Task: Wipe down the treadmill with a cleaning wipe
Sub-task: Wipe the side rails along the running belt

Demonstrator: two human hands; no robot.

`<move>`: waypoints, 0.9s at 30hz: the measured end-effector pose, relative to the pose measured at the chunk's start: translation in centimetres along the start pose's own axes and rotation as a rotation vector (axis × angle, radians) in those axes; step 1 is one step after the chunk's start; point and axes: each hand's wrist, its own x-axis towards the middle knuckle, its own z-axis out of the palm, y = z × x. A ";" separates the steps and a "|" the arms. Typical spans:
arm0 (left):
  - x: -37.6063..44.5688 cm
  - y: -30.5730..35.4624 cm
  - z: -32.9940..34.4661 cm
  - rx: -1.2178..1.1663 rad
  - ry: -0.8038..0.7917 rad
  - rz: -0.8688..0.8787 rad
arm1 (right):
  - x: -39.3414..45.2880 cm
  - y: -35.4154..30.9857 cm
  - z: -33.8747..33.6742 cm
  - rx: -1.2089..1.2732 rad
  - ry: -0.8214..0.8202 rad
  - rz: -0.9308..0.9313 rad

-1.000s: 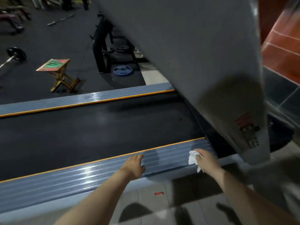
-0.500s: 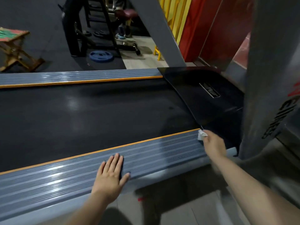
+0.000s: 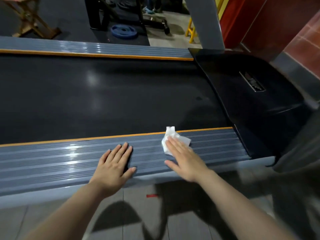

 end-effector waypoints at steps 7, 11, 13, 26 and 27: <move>-0.1 -0.2 0.1 -0.010 -0.018 0.008 | -3.2 14.3 -4.4 -0.004 0.113 0.814; 0.1 0.3 -0.4 -0.014 -0.041 -0.015 | -1.3 8.3 -2.6 0.059 0.152 0.603; 0.2 0.5 -0.6 -0.018 -0.056 -0.037 | -1.3 2.9 -0.7 0.042 0.111 0.247; 0.3 1.0 -0.4 0.022 -0.042 -0.083 | -7.6 14.2 -2.8 -0.044 0.130 0.671; 0.3 1.0 -0.4 0.024 -0.040 -0.089 | -6.9 12.2 -2.2 -0.028 0.146 0.637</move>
